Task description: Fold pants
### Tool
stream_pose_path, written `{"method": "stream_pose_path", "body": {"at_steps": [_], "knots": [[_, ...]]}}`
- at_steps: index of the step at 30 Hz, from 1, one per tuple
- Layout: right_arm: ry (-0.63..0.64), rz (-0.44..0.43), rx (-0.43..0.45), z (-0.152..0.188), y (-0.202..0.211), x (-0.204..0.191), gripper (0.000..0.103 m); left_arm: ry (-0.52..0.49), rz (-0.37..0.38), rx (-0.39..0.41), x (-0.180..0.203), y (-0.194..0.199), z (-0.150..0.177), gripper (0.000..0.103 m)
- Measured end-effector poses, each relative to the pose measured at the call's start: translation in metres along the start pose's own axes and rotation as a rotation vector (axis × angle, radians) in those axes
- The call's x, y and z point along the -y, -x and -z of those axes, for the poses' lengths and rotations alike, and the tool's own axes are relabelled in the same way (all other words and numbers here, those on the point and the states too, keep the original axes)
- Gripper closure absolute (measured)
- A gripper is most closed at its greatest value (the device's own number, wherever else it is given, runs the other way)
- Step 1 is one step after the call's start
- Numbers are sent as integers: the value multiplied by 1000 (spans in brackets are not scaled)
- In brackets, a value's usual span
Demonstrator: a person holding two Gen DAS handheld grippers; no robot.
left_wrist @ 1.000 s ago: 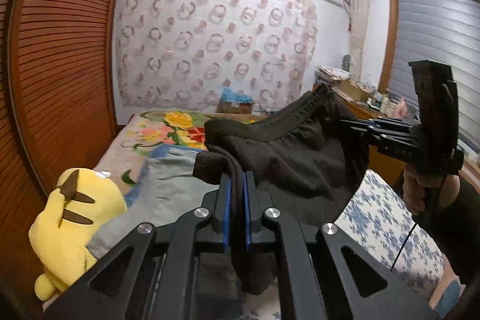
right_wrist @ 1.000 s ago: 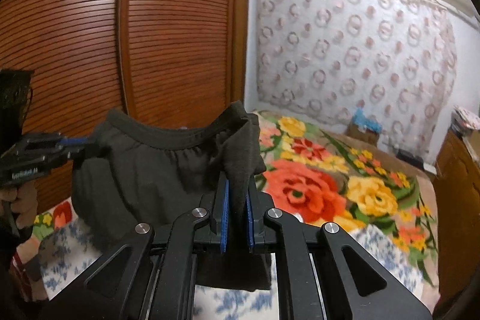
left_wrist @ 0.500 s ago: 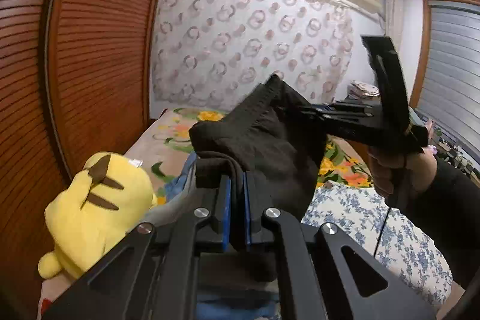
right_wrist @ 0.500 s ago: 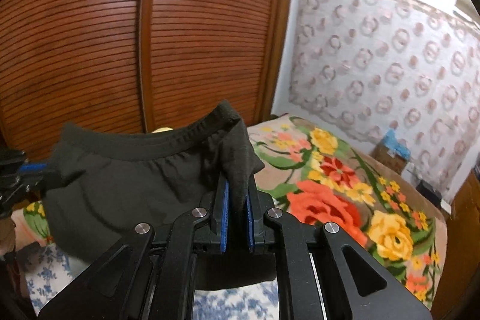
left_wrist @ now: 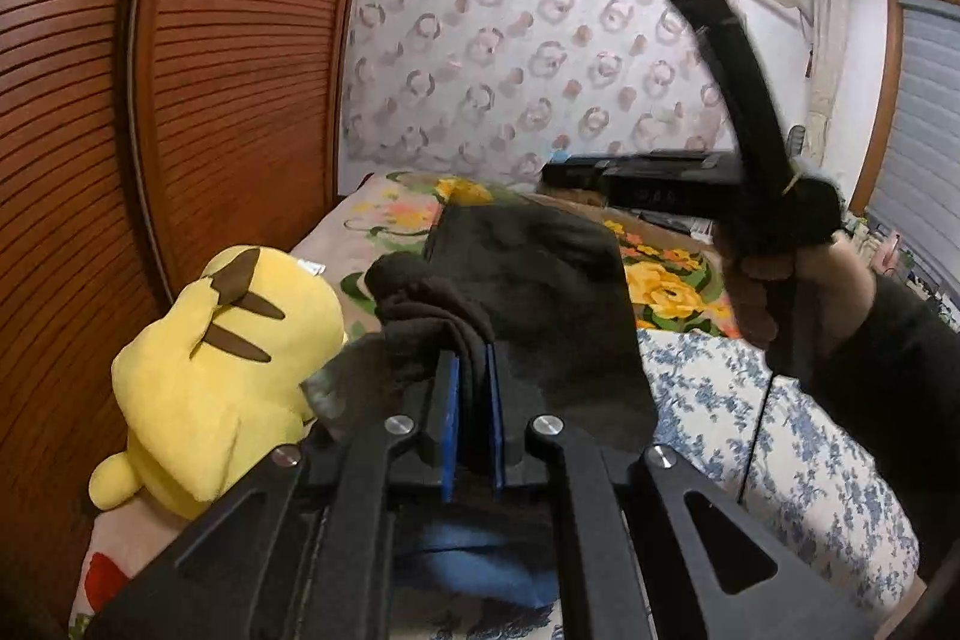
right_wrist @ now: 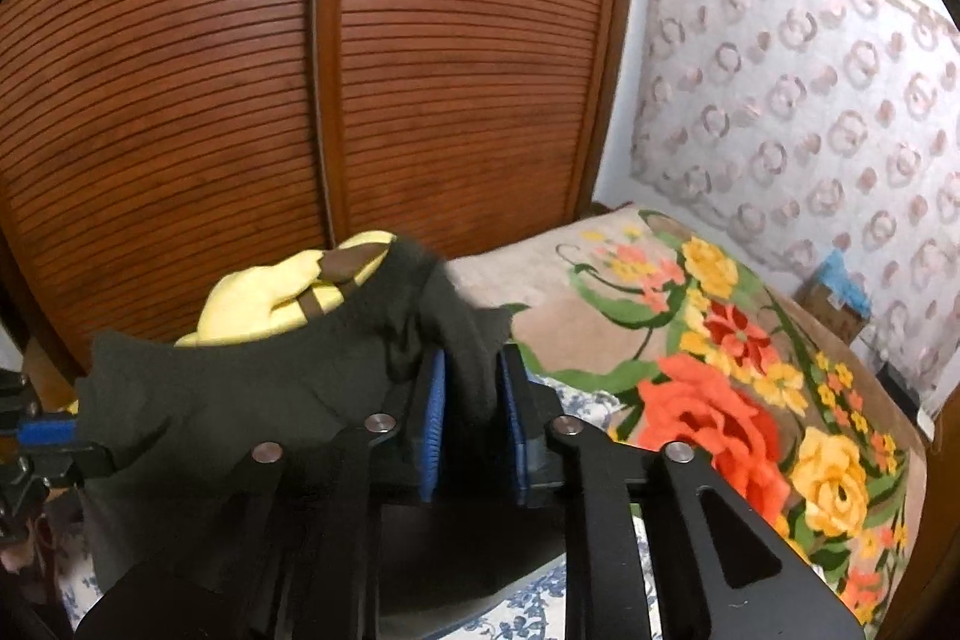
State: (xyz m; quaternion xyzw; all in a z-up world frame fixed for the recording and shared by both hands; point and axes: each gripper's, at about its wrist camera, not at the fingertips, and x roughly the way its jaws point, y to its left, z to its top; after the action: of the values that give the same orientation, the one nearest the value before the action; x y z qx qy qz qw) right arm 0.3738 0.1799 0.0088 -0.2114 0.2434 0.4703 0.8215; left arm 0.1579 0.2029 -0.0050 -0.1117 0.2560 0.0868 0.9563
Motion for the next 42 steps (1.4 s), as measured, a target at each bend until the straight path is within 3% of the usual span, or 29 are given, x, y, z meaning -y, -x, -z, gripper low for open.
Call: {"method": "stream_pose_path", "body": {"at_steps": [2,8,14,20,31,37,42], "knots": [[-10,7,13,0,6,3,75,6,-5,-10,-2,-2,3,97],[-11,-75,-12,21,13,0,75,4,-18,-25,-5,-5,8,95],[-55,-34,-82,43,-15,14,75,2,-31,-45,-7,-6,13,89],[-133,-9,-66,56,-14,30,75,-40,-43,-23,-2,5,12,77],[-196,21,10,79,62,9,75,-115,3,-10,26,37,17,48],[-214,60,42,95,111,-9,75,-156,31,-7,44,52,23,47],[-245,117,67,113,151,-21,62,-186,51,-8,64,62,30,47]]}}
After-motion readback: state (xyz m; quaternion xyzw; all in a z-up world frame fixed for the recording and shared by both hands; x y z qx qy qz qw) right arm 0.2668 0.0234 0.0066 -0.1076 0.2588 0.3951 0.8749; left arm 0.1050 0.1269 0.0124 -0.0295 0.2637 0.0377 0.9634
